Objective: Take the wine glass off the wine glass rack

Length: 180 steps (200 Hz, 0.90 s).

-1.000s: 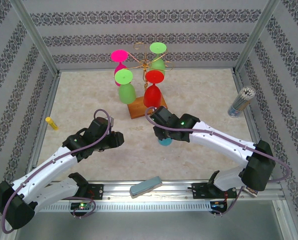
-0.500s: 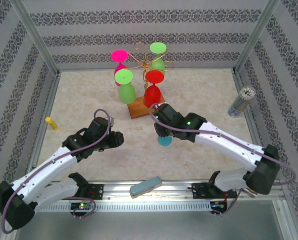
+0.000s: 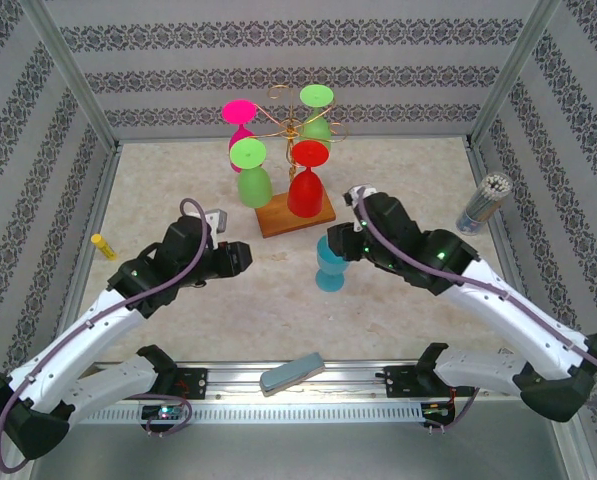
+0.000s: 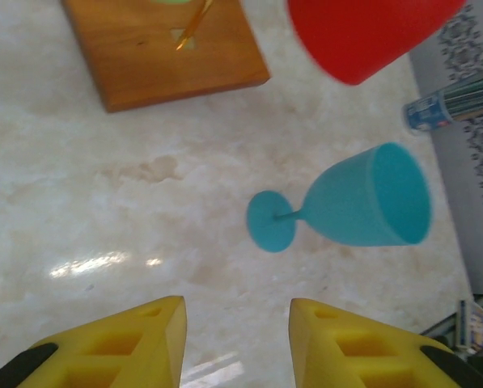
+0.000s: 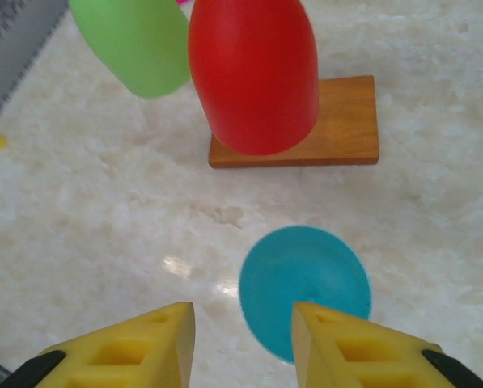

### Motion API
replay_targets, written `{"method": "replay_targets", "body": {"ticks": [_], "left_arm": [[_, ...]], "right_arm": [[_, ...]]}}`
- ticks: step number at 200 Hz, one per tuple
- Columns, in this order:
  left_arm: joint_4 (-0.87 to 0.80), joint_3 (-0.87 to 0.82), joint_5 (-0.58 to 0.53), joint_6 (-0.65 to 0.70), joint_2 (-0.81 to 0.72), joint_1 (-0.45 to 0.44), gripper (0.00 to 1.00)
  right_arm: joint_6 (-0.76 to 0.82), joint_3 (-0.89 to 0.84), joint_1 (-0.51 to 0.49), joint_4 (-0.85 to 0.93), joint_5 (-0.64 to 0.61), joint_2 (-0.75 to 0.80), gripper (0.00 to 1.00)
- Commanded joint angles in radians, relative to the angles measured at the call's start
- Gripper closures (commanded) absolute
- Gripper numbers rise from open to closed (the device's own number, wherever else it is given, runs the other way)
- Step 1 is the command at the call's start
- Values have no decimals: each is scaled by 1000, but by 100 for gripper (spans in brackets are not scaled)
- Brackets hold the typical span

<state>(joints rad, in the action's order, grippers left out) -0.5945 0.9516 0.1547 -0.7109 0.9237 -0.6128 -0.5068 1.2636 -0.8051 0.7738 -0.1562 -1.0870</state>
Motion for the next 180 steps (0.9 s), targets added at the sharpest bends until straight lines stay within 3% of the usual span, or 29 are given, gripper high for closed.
{"method": "replay_targets", "body": {"ticks": [1,76,131,180], "left_arm": [[3,94,37,16,22,13,60],[4,373,121,47,198,82,57],[42,497,225,37,317,160,56],[13,610,264,57,400,168,55]], "right_arm": [[-46,53,53,-47,105,35,61],[-161,141,362,-215,537,-78,52],[-181,230,422,-276,640,-211,46],[-237,242,454,-370,702,-293,49]]}}
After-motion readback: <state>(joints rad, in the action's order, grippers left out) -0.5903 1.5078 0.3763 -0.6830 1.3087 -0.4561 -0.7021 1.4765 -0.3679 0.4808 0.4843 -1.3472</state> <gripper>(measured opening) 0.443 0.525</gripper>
